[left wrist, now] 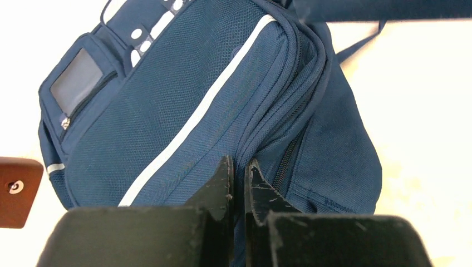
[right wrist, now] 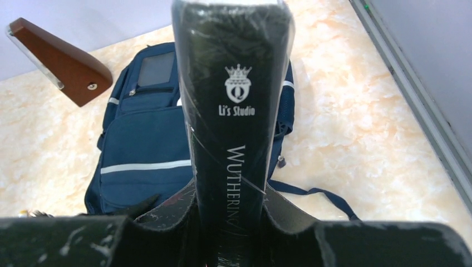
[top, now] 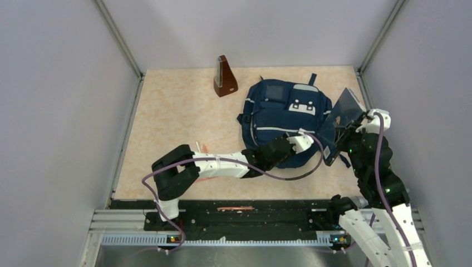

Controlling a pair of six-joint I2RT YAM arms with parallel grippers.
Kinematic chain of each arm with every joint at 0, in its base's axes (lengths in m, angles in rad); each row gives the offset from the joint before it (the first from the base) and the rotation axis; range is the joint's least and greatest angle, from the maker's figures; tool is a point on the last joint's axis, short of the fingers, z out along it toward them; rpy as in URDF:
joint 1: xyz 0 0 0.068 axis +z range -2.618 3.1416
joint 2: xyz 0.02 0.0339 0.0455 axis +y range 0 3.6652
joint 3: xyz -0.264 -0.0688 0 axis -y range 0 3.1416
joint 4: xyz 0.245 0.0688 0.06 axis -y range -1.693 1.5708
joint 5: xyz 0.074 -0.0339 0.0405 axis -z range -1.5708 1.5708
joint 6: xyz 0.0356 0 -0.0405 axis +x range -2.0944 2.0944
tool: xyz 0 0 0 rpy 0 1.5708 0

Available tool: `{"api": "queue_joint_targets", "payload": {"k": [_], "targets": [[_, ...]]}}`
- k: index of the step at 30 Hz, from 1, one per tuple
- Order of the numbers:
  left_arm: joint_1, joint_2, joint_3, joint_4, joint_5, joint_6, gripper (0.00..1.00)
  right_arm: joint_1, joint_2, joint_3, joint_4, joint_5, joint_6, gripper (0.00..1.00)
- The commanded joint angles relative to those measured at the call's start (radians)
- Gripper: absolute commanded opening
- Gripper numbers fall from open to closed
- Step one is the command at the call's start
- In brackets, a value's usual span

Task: Pack the student bag
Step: Place the book in the student bag.

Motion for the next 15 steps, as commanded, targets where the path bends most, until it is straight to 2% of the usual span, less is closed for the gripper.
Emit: {"api": "queue_joint_targets", "payload": {"k": [1,7,11,15], "targets": [[0.036,-0.145,0.074,-0.029,-0.062,-0.082,0.00,-0.005,-0.031,0.044,0.083,-0.032,0.040,0.00],[0.036,-0.192,0.061,-0.202,0.183,-0.262,0.00,-0.005,-0.042,-0.037,0.117,-0.093,0.100,0.00],[0.044,-0.192,0.040,-0.244,0.291,-0.373,0.00,-0.006,-0.046,-0.055,0.111,-0.115,0.123,0.00],[0.120,-0.181,0.039,-0.257,0.440,-0.476,0.05,-0.005,-0.057,-0.060,0.093,-0.119,0.130,0.00]]}}
